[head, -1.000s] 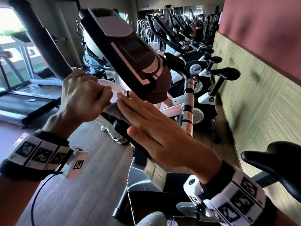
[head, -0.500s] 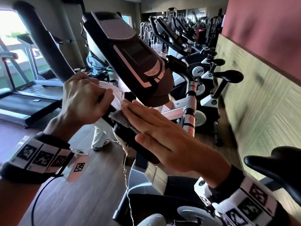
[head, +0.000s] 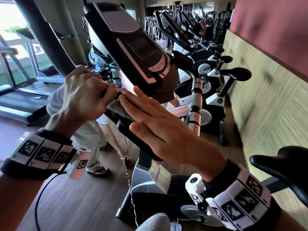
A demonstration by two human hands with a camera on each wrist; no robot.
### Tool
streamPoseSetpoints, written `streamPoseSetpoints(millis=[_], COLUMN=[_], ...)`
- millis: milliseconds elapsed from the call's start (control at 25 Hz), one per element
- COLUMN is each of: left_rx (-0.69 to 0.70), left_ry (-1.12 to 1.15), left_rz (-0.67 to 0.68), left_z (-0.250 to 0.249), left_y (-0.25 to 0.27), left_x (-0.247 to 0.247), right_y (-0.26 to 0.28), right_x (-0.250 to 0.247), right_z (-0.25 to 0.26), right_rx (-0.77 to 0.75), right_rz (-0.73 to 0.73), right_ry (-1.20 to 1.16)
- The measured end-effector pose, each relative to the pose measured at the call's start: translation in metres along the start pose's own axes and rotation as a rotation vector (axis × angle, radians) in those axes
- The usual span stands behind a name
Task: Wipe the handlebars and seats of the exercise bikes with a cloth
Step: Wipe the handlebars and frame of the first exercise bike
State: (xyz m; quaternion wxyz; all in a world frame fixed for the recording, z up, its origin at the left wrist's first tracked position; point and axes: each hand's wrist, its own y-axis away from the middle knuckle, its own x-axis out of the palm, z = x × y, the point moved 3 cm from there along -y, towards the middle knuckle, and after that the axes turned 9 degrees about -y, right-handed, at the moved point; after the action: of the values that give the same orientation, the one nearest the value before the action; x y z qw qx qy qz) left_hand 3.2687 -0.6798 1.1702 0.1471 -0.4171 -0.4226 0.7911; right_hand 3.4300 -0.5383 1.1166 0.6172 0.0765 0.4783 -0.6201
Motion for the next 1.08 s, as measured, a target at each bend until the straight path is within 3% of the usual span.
streamPoseSetpoints(millis=[160, 720, 920, 1080], left_rx=[-0.025, -0.015, -0.047, -0.043], left_ry=[-0.025, 0.008, -0.018, -0.012], left_rz=[0.01, 0.004, 0.028, 0.012], left_z=[0.002, -0.003, -0.001, -0.003], left_y=[0.002, 0.0, 0.002, 0.0], left_x=[0.001, -0.003, -0.001, -0.003], right_y=[0.022, 0.0, 0.024, 0.001], right_x=[-0.006, 0.001, -0.003, 0.001], right_z=[-0.005, 0.004, -0.001, 0.004], right_rx=[-0.026, 0.017, -0.021, 0.025], right_rz=[0.036, 0.021, 0.012, 0.031], right_ry=[-0.027, 0.032, 0.016, 0.009])
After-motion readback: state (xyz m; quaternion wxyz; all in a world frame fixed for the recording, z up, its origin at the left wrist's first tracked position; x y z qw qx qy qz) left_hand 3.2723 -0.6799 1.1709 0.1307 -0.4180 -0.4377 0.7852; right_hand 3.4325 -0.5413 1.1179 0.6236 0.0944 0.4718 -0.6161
